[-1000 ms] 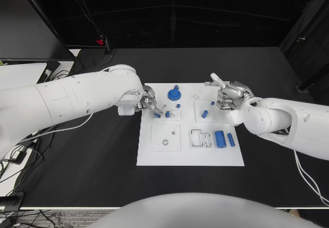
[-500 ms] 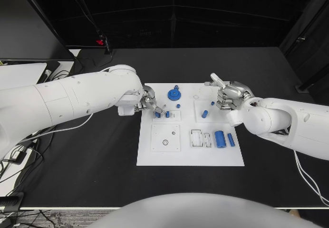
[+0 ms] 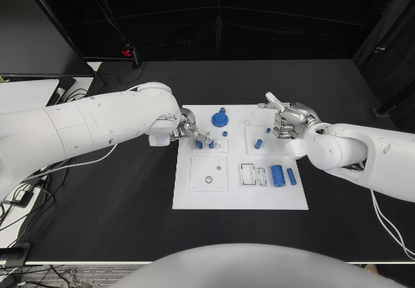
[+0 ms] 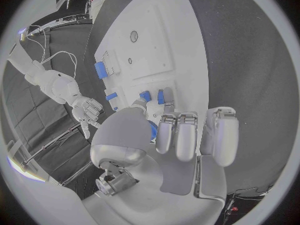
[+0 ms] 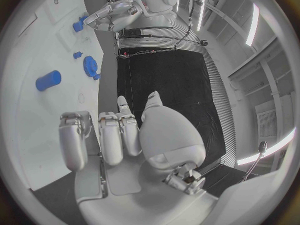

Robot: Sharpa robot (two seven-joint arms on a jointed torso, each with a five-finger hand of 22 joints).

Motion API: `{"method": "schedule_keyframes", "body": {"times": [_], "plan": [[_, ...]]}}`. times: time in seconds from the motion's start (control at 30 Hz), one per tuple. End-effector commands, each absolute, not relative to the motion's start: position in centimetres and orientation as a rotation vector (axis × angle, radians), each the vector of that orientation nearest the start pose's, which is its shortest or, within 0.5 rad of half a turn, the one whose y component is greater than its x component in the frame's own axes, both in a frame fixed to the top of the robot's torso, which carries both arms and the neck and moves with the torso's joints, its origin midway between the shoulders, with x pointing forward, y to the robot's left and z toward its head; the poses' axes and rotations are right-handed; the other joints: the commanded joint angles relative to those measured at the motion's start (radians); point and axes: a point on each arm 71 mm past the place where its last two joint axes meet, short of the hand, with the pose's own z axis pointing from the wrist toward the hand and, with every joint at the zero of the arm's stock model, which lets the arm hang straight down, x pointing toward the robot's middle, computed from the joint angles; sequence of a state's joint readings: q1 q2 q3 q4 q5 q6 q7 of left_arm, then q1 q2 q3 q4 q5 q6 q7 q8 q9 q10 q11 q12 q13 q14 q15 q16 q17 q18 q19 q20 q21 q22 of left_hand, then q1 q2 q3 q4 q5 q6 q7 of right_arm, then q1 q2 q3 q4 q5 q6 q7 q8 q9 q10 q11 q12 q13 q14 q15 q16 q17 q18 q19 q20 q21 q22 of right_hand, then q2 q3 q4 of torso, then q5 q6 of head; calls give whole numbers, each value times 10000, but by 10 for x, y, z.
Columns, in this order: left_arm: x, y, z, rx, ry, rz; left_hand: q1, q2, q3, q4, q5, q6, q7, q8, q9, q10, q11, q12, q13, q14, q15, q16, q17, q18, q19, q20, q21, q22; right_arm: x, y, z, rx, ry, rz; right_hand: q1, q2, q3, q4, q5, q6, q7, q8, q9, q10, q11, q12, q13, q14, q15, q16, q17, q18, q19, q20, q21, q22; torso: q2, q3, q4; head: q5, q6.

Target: Assemble the parts on the task board

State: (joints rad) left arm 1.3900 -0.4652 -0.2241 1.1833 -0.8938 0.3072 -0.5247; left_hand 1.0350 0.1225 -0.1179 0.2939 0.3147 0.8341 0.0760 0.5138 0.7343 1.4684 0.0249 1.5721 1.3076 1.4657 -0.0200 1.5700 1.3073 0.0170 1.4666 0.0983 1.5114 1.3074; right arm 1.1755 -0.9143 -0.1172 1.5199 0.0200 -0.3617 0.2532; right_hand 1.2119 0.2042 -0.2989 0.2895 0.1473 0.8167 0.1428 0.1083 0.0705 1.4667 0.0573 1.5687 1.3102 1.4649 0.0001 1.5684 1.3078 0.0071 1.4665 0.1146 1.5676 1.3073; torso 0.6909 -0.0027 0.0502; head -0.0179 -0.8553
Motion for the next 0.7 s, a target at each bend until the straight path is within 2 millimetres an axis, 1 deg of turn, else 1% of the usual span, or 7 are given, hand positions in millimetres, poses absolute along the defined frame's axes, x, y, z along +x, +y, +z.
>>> {"method": "schedule_keyframes", "body": {"times": [0.03,0.2,0.37,0.7], "plan": [[524,126,-227,23,25300,-3169,-52,23,-59,-10,-21,44,79,64,43,1024,18,-13,2632,1051,65,8,2635,24,378,76,56,2381,473,-250,-227,12898,15643,13044,-1,139,-66,-9,-21,21,36,59,-11,1041,40,21,2606,1059,90,24,2630,-71,1043,60,32,2634,3,-3,-2,-6,-2],[523,126,-227,72,25316,-3246,120,77,-74,-24,196,194,1,161,105,1024,-51,-13,2632,1051,17,8,2635,12,424,47,93,2397,473,-250,-227,12900,15640,13038,-7,151,-72,-6,-24,31,37,66,-10,1041,42,21,2606,1059,93,24,2630,-71,1043,63,32,2634,2,-3,1,-11,-14],[523,124,-226,42,25188,-3459,243,107,-65,-25,317,231,-31,176,124,1024,-83,-13,2632,1051,-10,8,2635,-9,497,27,151,2424,473,-250,-227,12900,15648,13045,-9,155,-75,-4,-25,35,37,70,-10,1041,42,21,2606,1059,94,24,2630,-71,1043,65,32,2634,2,0,-1,-24,-15],[524,123,-226,-35,24992,-3711,423,175,-29,-26,430,257,-66,175,140,1024,-118,-13,2632,1051,-43,8,2635,-11,505,-3,158,2426,473,-250,-227,12910,15654,13032,-9,155,-75,-4,-25,35,37,70,-10,1041,42,21,2606,1059,94,24,2630,-71,1043,65,32,2634,1,-1,-5,-39,-30]]}}
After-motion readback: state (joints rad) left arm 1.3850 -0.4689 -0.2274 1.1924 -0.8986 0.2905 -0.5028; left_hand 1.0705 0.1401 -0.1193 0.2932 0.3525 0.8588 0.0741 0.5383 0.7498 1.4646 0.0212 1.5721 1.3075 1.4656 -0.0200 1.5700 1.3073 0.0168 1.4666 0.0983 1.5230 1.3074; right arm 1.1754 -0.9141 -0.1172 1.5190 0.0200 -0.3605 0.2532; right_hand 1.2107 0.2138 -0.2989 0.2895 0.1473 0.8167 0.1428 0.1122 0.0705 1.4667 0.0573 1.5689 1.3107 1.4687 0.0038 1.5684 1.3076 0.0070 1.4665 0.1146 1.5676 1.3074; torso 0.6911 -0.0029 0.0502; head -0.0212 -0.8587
